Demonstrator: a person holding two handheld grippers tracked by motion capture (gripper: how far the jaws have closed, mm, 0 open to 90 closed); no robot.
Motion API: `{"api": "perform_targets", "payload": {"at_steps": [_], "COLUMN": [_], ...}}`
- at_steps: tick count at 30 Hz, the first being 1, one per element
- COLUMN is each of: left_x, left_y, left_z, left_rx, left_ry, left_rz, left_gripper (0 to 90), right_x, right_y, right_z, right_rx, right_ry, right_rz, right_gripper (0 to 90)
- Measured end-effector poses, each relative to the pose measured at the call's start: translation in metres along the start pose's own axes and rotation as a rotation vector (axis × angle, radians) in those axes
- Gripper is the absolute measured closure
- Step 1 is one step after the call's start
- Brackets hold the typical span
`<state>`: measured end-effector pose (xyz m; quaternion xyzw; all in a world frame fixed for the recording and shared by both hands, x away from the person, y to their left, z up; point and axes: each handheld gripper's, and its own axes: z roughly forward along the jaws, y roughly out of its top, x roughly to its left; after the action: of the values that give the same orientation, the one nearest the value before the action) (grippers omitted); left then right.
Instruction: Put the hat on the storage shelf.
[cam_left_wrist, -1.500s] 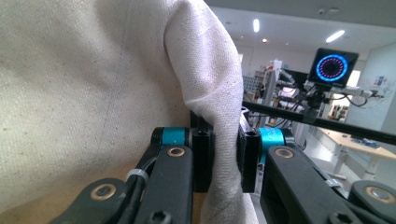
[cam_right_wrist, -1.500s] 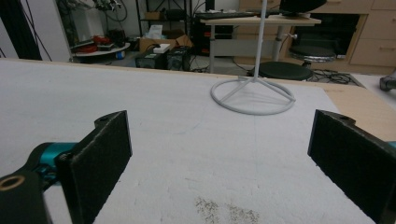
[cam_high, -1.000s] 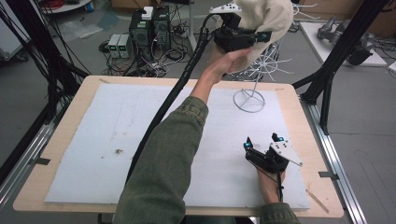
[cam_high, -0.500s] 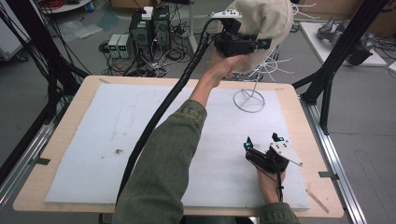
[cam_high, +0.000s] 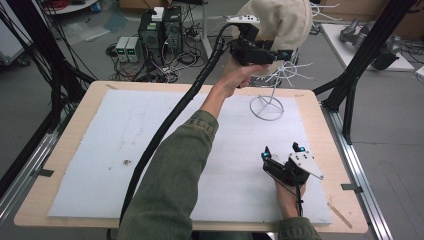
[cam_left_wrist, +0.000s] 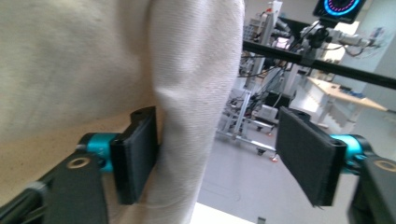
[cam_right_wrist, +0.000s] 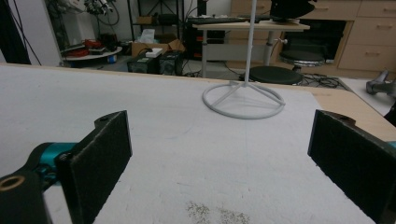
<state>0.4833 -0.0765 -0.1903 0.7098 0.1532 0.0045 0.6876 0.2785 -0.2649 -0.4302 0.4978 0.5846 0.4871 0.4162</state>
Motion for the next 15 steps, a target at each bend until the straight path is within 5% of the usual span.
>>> {"api": "perform_targets", "payload": {"at_steps": [10, 15], "left_x": [-0.008, -0.012], "left_y": [-0.001, -0.004], "left_z": [-0.019, -0.04], "left_rx": [-0.007, -0.079], "left_ry": [0.09, 0.161], "left_rz": [0.06, 0.073], "left_gripper": [18.8, 19.3], "right_x": [-0.001, -0.001], "right_y": [0.0, 0.0], "right_z": [0.0, 0.0], "right_rx": [0.002, 0.001], "right_ry": [0.002, 0.003], "right_rz": [0.008, 0.02], "right_gripper": [5.0, 5.0]}}
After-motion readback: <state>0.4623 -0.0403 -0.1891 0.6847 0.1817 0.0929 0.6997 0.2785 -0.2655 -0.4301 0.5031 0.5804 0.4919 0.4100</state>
